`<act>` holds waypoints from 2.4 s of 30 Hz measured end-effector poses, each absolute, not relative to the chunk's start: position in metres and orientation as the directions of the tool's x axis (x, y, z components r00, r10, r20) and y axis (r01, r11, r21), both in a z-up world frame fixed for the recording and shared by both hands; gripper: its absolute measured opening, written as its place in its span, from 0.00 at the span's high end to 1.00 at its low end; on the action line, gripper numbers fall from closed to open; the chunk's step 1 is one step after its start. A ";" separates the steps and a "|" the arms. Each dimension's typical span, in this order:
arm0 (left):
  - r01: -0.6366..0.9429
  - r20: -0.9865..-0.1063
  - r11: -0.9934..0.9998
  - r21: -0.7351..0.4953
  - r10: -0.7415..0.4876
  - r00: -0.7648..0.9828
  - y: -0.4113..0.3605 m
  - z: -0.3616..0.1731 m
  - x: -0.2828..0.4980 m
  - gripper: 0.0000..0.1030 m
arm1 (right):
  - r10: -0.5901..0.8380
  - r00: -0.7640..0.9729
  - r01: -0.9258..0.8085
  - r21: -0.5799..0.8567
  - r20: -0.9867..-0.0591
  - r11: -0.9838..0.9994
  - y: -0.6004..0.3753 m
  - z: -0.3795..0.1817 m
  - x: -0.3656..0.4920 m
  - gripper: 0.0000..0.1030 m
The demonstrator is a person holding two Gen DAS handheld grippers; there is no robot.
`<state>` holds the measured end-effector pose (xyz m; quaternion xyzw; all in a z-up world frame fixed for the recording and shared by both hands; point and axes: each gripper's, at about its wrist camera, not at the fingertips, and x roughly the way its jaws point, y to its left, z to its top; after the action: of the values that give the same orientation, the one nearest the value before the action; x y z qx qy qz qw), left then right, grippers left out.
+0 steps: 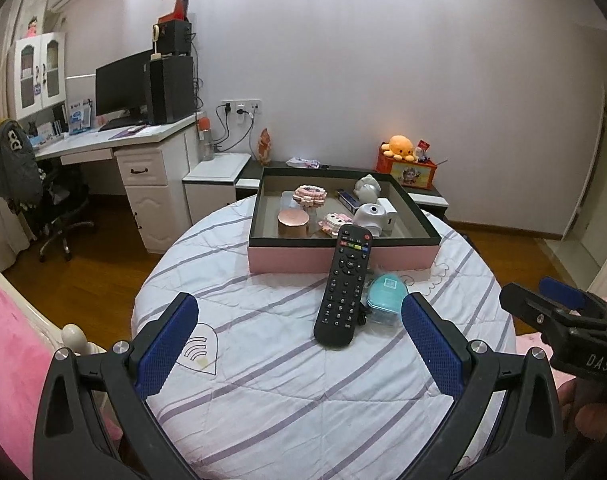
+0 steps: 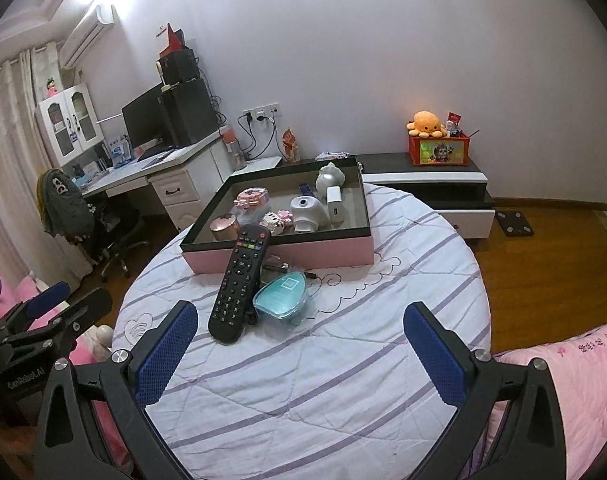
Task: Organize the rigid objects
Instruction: 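Withdraw both tools back over the remote and teal case, then grasp the black remote with the left tool while the right tool grasps the teal case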
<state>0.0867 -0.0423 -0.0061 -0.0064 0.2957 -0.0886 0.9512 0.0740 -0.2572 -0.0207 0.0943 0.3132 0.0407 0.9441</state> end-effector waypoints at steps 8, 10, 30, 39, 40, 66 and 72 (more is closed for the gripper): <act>0.159 -0.565 0.985 -0.064 -0.167 0.808 -0.039 -0.008 0.088 0.00 | 0.132 0.802 -0.029 0.183 -0.583 0.983 -0.248 -0.021 0.073 0.00; 0.158 -0.578 0.985 -0.067 -0.167 0.799 -0.039 -0.012 0.092 0.00 | 0.126 0.797 -0.029 0.171 -0.591 0.985 -0.247 -0.024 0.076 0.00; 0.175 -0.644 0.984 -0.043 -0.161 0.748 -0.054 -0.049 0.137 0.00 | 0.106 0.763 0.003 0.168 -0.638 0.986 -0.250 -0.044 0.103 0.00; 0.224 -0.702 0.974 -0.030 -0.180 0.689 -0.089 -0.084 0.188 0.00 | 0.088 0.725 0.040 0.169 -0.683 0.985 -0.265 -0.068 0.126 0.00; 0.226 -0.710 0.974 -0.028 -0.179 0.681 -0.093 -0.089 0.195 0.00 | 0.089 0.720 0.040 0.169 -0.688 0.985 -0.265 -0.071 0.129 0.00; 0.208 -0.754 0.957 -0.202 -0.287 0.590 -0.060 -0.126 0.232 0.60 | 0.171 0.640 -0.013 0.212 -0.749 0.977 -0.232 -0.123 0.192 0.00; 0.209 -0.752 0.956 -0.205 -0.291 0.592 -0.052 -0.125 0.225 0.68 | 0.169 0.627 -0.001 0.215 -0.760 0.977 -0.225 -0.140 0.207 0.07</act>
<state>0.2255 -0.0520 -0.1252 -0.0473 0.4294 -0.1403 0.8909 0.2070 -0.2251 -0.1399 0.0974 0.4290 0.0474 0.8968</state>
